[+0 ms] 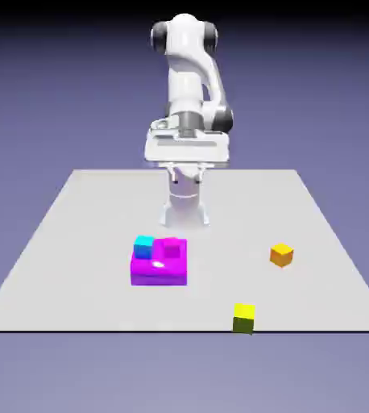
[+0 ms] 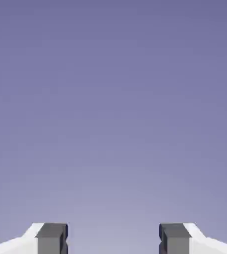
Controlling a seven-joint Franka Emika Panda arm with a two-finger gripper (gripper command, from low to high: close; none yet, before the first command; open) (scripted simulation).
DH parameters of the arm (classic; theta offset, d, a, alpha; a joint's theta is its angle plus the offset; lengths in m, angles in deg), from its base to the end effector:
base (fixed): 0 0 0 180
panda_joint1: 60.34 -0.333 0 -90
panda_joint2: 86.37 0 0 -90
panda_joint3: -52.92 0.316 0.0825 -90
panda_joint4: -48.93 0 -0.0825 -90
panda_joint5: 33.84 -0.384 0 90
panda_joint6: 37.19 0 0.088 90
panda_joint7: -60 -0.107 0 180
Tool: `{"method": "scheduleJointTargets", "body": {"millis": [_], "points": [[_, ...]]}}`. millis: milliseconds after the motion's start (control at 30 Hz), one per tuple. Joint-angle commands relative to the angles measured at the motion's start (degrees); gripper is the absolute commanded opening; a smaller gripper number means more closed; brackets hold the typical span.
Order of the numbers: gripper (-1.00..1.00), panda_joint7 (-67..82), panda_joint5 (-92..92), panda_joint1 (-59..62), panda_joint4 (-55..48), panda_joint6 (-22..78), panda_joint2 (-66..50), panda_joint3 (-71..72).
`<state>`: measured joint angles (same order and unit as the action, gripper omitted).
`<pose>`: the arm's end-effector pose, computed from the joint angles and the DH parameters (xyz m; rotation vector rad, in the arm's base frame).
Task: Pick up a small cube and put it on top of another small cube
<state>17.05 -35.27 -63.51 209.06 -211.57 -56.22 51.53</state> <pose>0.3975 0.0103 0.4492 -2.4713 0.9643 -0.9875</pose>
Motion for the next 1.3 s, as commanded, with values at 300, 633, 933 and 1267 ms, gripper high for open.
{"method": "scheduleJointTargets", "body": {"millis": [300, 633, 933, 1267], "points": [[0.00, -4.0, -11.8, -20.6, -7.2, -3.1, -20.8, -11.5], [0.00, -8.1, -23.6, -41.2, -14.3, -6.2, -41.5, -23.1], [0.00, -11.5, -33.4, -58.2, -20.3, -8.8, -58.8, -32.6], [0.00, -11.7, -31.2, -41.4, -27.2, -15.5, -68.2, -17.4]]}}
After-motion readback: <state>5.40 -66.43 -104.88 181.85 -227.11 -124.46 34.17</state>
